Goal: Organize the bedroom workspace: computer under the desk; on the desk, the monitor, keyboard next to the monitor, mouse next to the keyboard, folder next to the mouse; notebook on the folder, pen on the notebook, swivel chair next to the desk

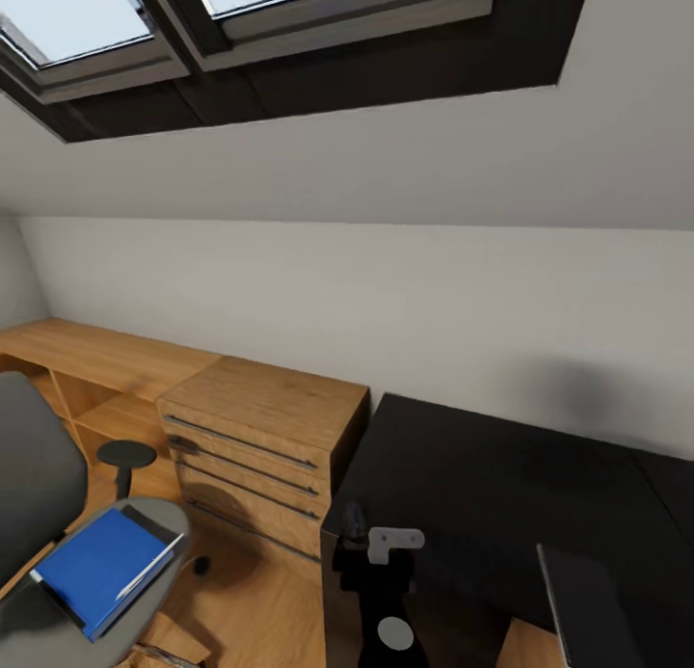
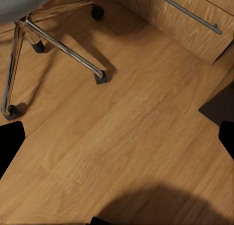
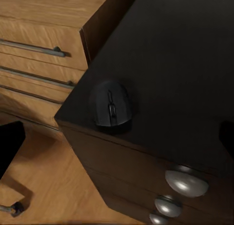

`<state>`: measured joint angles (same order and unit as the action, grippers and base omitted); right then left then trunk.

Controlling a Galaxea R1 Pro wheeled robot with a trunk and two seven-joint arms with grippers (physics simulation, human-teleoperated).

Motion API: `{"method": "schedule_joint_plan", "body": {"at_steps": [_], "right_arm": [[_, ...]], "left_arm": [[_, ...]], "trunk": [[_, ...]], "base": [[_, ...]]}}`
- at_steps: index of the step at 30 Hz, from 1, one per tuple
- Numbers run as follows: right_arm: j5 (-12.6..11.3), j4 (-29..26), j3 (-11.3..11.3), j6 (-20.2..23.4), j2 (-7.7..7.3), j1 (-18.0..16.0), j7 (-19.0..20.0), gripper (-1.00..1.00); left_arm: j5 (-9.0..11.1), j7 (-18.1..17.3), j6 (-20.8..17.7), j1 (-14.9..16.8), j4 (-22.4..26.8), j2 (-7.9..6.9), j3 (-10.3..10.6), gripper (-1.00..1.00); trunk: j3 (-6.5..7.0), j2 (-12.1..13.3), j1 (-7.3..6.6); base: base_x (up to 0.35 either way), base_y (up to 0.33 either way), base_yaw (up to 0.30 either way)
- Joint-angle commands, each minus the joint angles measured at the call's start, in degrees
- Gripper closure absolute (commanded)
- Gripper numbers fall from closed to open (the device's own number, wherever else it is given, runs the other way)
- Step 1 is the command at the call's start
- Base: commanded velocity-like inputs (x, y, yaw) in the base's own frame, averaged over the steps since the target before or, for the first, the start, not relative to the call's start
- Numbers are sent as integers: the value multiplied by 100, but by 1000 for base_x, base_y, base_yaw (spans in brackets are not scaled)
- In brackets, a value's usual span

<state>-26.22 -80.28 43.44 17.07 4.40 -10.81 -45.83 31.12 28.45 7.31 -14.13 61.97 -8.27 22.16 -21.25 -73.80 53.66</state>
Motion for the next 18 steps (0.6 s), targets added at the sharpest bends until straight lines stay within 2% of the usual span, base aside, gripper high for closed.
{"method": "schedule_joint_plan", "body": {"at_steps": [1, 9, 18], "right_arm": [[-24, 2, 10, 33, -1, -5, -40, -100], [-23, 87, 55, 35, 3, -9, -40, -100], [-16, 100, 52, 37, -7, -7, -34, -100]], "left_arm": [[61, 29, 43, 4, 6, -8, 25, -100], [58, 21, 44, 6, 8, -8, 25, -100], [57, 23, 43, 4, 7, -2, 25, -100]], "trunk": [[-10, -4, 0], [-48, -4, 0], [-54, -4, 0]], "base": [[2, 0, 253], [40, 0, 210], [242, 0, 27]]}}
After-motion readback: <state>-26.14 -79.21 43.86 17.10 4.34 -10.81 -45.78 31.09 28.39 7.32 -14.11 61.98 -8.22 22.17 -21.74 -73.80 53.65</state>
